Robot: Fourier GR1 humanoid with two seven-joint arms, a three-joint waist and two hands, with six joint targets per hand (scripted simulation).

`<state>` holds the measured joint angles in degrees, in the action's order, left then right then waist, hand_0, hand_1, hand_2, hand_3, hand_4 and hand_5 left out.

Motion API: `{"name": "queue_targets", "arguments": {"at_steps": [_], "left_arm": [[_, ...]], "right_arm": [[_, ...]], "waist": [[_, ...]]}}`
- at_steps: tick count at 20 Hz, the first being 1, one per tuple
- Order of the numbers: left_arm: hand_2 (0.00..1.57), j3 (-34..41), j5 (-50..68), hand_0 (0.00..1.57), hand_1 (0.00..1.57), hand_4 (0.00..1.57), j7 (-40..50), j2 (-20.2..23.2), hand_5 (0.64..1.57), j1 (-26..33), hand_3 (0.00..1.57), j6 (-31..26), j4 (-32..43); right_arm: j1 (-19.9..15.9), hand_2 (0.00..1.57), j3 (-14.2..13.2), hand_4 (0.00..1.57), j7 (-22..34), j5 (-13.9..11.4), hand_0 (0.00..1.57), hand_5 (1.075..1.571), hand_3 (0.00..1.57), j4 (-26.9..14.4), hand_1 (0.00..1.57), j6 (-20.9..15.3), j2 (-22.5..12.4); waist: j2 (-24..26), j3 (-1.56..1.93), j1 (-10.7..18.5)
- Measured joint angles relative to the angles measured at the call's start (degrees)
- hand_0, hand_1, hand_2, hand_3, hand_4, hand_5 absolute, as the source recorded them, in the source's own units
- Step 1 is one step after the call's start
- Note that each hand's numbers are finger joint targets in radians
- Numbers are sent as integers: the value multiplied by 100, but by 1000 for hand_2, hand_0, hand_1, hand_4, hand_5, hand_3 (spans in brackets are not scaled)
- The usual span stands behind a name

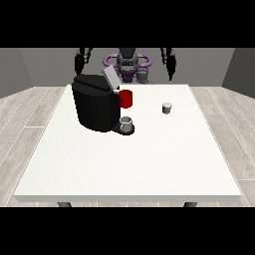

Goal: Insert the coffee pod into the coffee machine and close the lid

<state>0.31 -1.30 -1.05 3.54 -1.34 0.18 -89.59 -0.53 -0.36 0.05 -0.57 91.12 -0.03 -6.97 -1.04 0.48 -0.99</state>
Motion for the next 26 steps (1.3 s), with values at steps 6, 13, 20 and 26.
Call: {"name": "queue_targets", "arguments": {"at_steps": [6,13,20,26], "left_arm": [[0,-77,-315,0,0,0,-266,768,1571,-26,0,-640,-3],[0,244,-853,0,0,0,-493,1909,1571,-696,0,-1125,666],[0,349,-1365,0,0,0,-431,2446,1571,-1477,0,-1315,1654],[0,404,-1726,0,0,0,-770,2718,1571,-1982,0,-1440,2663]], "right_arm": [[-22,0,-140,0,-45,152,0,1571,0,-276,0,48,66],[-274,0,20,0,-263,-547,0,1571,0,-125,0,-589,189],[-533,0,376,0,-177,-917,0,1571,0,33,0,-759,367],[-829,0,425,0,52,-960,0,1571,0,100,0,-828,492]], "waist": [[73,-37,83],[-418,-49,-378],[-840,-51,-783],[-1219,-51,-907]]}}
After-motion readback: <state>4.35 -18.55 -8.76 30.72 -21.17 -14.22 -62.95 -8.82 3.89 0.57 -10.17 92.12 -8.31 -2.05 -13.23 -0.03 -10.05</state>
